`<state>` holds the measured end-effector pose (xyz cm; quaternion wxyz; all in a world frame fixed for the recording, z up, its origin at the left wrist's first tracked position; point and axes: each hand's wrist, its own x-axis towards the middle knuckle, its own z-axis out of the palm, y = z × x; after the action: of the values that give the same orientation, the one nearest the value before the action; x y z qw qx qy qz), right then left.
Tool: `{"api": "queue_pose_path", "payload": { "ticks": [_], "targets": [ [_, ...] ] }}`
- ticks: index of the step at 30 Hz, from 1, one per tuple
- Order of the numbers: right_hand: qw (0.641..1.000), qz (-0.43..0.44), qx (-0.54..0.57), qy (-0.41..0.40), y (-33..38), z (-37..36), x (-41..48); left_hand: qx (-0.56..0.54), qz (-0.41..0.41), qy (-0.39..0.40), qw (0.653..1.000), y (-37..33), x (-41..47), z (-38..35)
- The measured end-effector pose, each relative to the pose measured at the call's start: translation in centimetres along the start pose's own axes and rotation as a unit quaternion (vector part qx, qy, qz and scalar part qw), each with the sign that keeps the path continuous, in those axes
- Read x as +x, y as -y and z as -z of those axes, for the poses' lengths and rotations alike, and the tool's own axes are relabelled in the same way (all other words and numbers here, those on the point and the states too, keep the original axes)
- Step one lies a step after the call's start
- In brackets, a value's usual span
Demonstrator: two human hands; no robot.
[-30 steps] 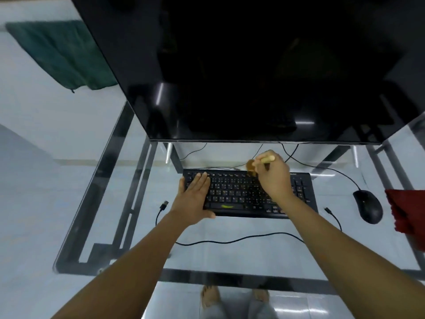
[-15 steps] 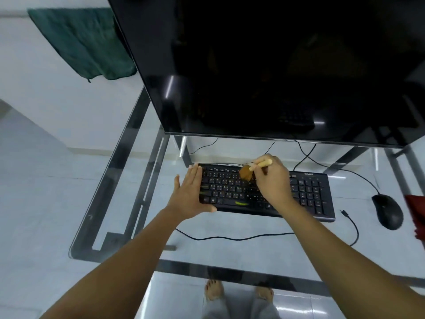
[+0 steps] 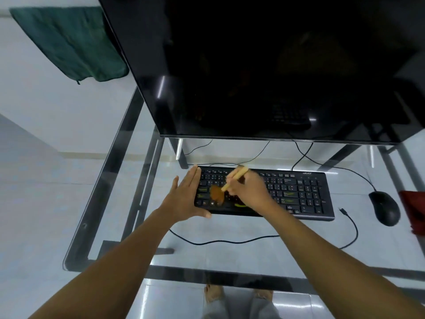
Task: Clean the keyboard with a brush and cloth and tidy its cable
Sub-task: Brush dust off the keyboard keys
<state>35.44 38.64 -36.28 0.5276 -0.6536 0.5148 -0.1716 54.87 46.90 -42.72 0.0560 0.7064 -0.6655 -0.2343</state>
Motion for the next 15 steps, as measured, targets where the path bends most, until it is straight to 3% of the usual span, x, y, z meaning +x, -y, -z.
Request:
{"api": "queue_pose_path", "payload": {
  "ticks": [2,5,6,9,10,13,15],
  "targets": [
    [0.996,0.023,0.025,-0.08,0.0,0.5,0.8,-0.013,-0.002,0.01,1.0,0.0,0.3,0.2],
    [0.996,-0.008,-0.054,0.07,0.4,0.9,0.6,-0.037,0.002,0.01,0.999,0.1,0.3,0.0],
    [0.995,-0.006,-0.08,0.066,0.2,1.0,0.9,-0.045,0.004,0.006,0.999,0.0,0.2,0.0],
    [0.985,0.062,-0.081,-0.142,0.2,1.7,2.2,-0.076,0.011,-0.005,0.997,-0.1,0.2,-0.2],
    [0.983,0.08,-0.062,-0.155,0.6,1.7,2.5,-0.083,0.015,-0.01,0.996,-0.1,0.2,-0.3],
    [0.984,0.105,-0.145,0.014,1.7,0.4,2.8,-0.095,0.019,-0.027,0.995,-0.3,0.4,-0.4],
    [0.968,0.15,-0.202,-0.006,2.2,-0.6,3.3,-0.099,0.014,-0.04,0.994,-0.4,0.4,-0.4]
  ]
}}
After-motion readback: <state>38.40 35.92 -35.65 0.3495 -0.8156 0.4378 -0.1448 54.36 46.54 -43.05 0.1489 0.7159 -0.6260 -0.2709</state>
